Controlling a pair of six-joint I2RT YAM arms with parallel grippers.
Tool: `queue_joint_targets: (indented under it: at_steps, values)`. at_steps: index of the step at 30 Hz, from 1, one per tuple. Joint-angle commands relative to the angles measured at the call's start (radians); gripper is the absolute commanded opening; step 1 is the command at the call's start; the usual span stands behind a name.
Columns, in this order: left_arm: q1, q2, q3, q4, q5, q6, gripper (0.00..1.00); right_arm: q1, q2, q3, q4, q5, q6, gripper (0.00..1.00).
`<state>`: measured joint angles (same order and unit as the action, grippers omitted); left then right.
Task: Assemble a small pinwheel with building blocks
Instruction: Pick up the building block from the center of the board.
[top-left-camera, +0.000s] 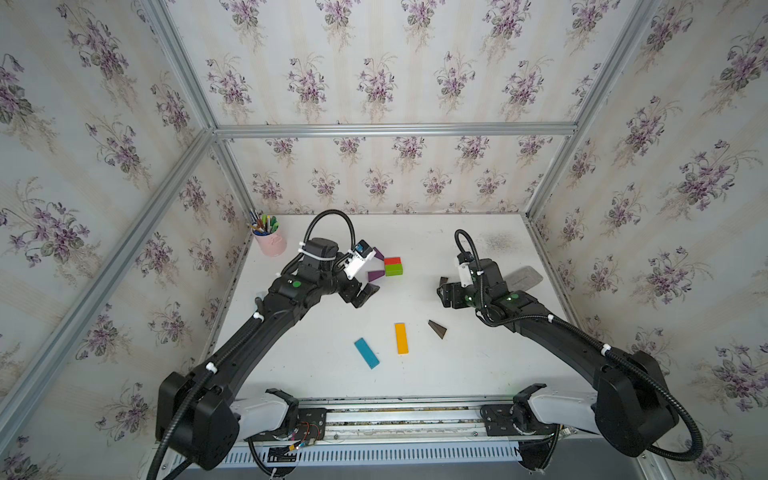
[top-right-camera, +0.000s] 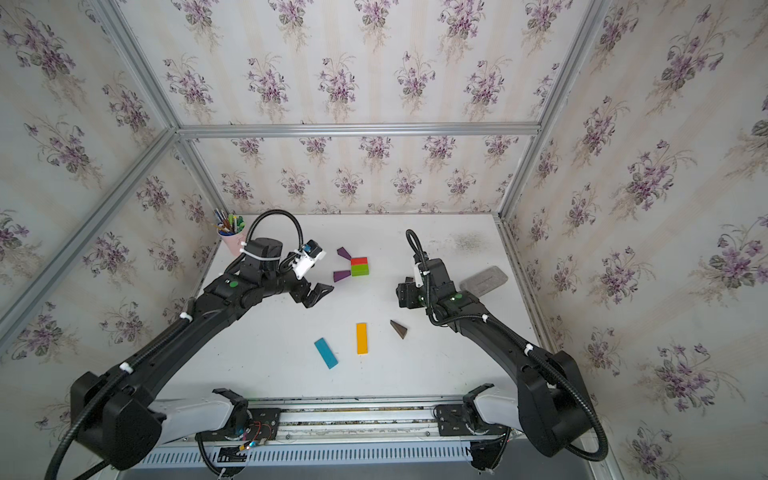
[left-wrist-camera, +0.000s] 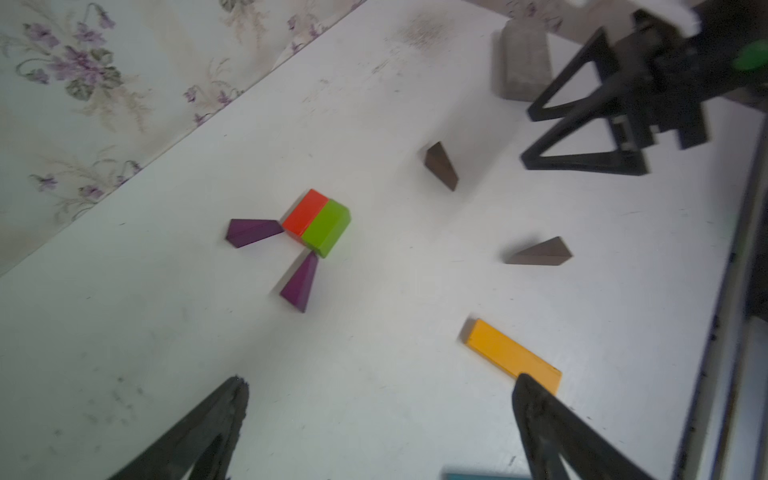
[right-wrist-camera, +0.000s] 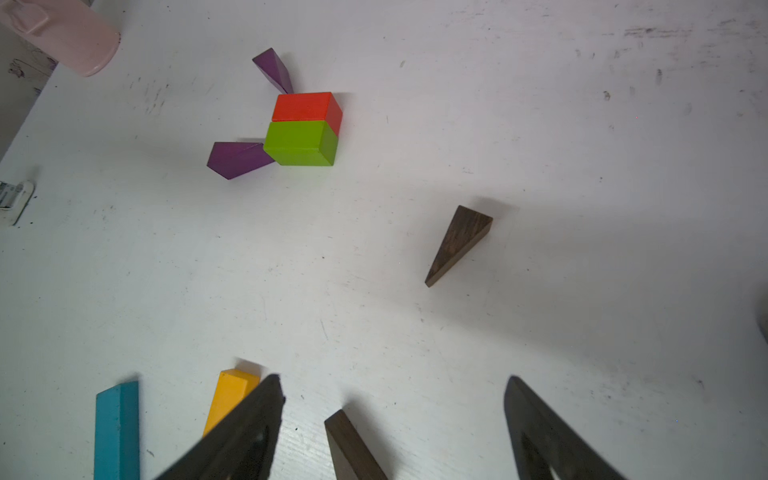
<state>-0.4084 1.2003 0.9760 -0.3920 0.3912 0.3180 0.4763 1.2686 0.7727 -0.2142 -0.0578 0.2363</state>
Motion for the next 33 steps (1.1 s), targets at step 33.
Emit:
queue_joint_targets:
  at_steps: [33]
  values:
    - [-0.076,-0.209,-0.192,0.187,0.112,-0.058,1.00,0.258,0.020,-0.092,-0.193,0.161,0.106,0.58]
